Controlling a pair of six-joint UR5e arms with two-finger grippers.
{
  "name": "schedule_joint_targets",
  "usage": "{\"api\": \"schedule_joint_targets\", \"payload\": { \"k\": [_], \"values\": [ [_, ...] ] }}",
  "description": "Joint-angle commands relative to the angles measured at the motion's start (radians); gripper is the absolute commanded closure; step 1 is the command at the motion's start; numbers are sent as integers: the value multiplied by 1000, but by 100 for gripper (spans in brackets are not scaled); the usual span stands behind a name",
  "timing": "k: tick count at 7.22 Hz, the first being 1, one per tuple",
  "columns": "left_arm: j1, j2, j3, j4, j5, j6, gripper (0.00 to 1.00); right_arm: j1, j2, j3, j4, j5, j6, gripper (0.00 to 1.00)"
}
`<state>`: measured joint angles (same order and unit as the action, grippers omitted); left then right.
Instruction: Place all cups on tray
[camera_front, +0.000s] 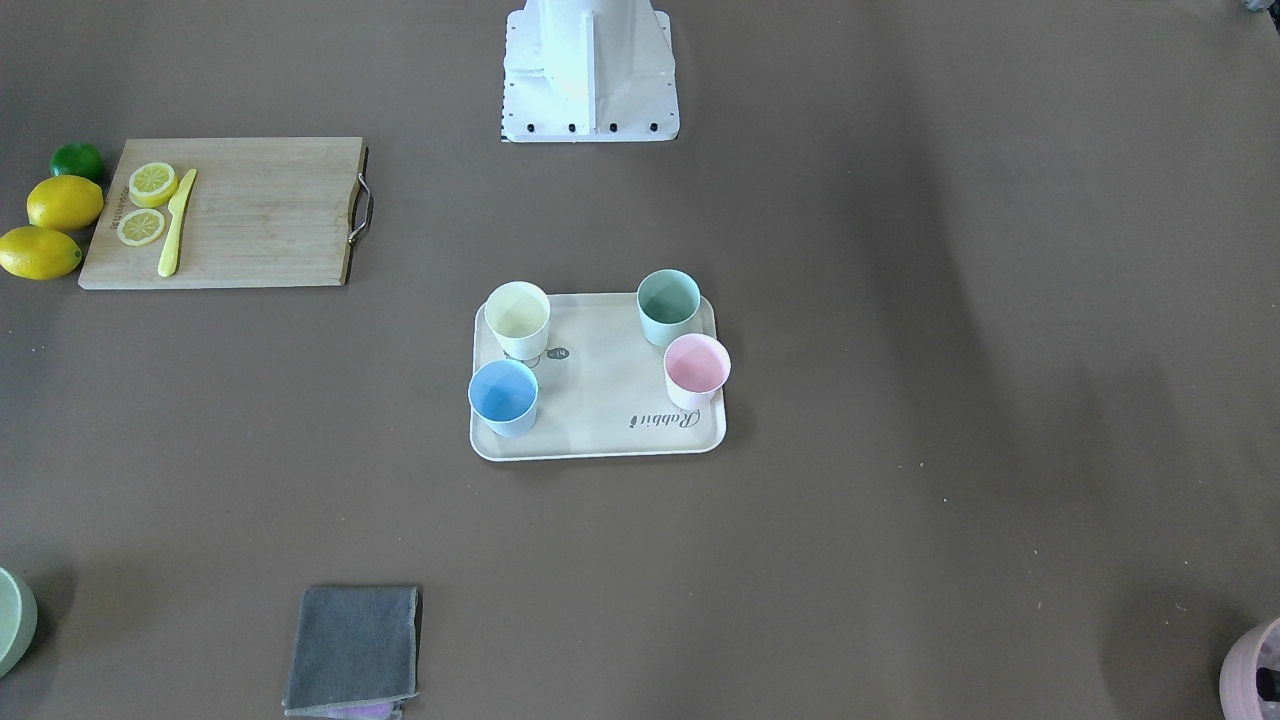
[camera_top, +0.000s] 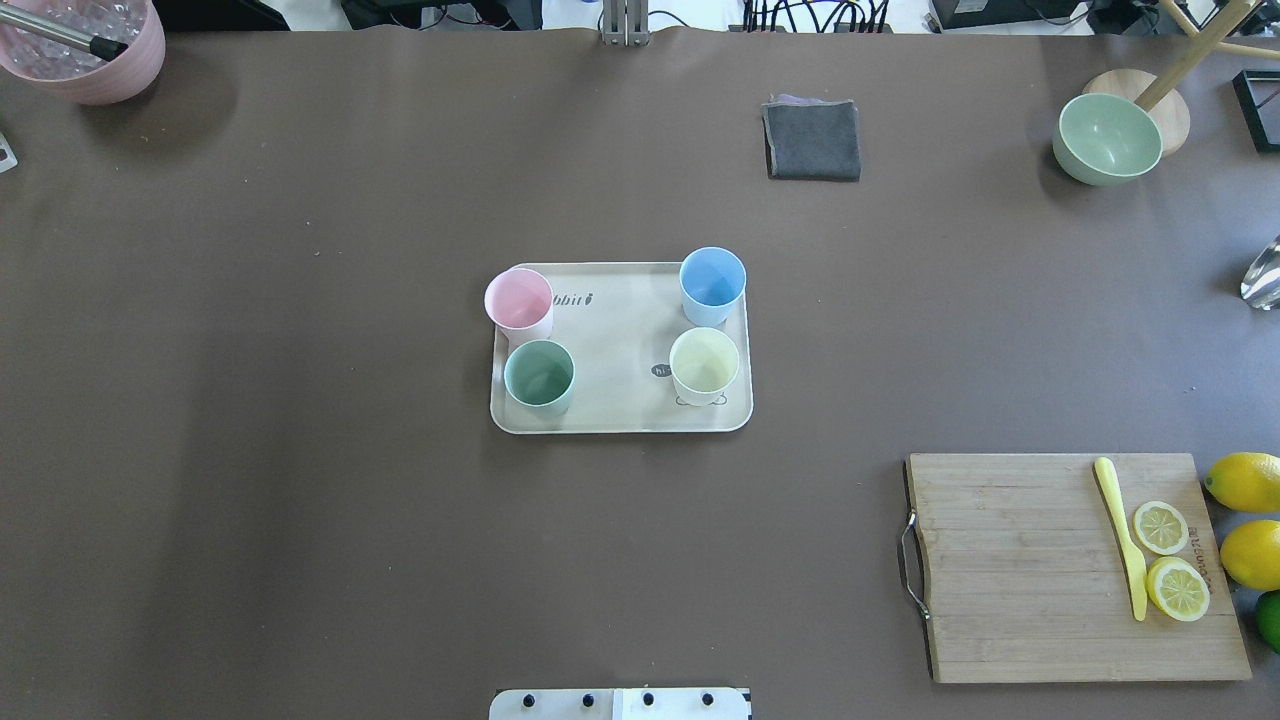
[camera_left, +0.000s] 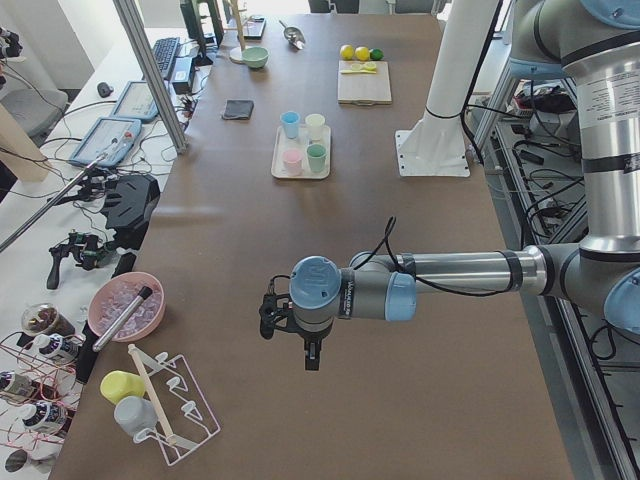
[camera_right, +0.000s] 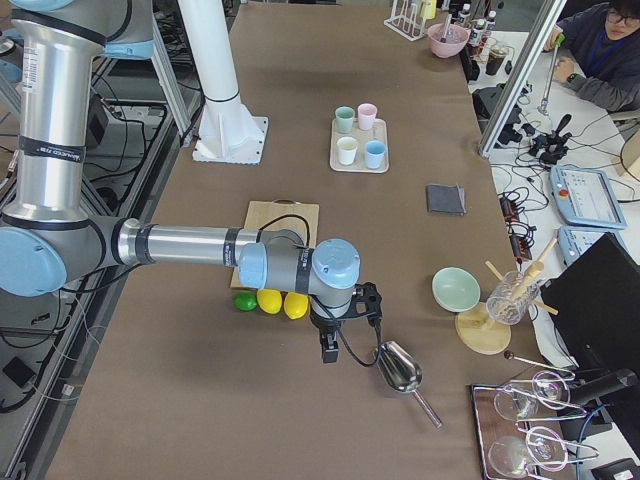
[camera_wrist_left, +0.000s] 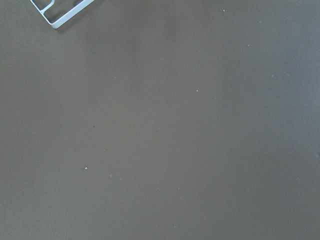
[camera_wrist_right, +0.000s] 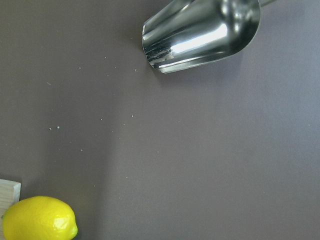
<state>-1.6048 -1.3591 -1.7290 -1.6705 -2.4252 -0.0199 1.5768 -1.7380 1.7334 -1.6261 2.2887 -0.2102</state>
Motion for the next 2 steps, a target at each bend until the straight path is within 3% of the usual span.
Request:
{"api": "schedule_joint_targets", "payload": {
  "k": [1,2],
  "values": [
    [0,0,0,2,0,0,2,-3,0,0,0,0,0,0],
    [0,0,0,0,0,0,2,-3,0,0,0,0,0,0]
  ]
}}
